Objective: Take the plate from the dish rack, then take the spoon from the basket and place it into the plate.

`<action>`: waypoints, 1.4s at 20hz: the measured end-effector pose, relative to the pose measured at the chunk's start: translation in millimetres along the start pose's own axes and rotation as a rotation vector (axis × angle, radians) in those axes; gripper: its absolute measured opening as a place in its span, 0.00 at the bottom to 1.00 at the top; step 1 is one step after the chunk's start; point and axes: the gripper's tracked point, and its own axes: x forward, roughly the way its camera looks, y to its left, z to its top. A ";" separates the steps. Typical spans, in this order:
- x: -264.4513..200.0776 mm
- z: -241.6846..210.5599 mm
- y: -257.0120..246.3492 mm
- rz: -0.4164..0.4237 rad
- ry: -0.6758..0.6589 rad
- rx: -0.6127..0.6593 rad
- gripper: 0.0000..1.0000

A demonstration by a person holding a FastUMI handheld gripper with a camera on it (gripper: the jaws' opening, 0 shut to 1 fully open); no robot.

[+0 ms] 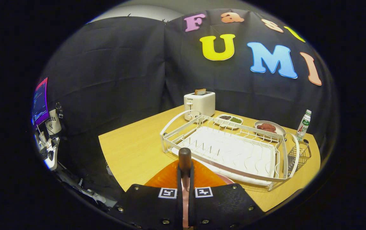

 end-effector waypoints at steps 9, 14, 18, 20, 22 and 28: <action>-26.0 -9.6 -25.9 -0.053 0.014 0.093 0.18; -34.9 -17.0 -44.5 -0.095 0.026 0.139 0.19; -39.9 -23.9 -61.0 -0.123 0.035 0.181 0.24; -41.5 -24.8 -64.2 -0.127 0.038 0.200 0.25; -44.7 -23.7 -67.9 -0.127 0.035 0.212 0.24; -45.0 -38.0 -69.9 -0.128 0.071 0.196 0.57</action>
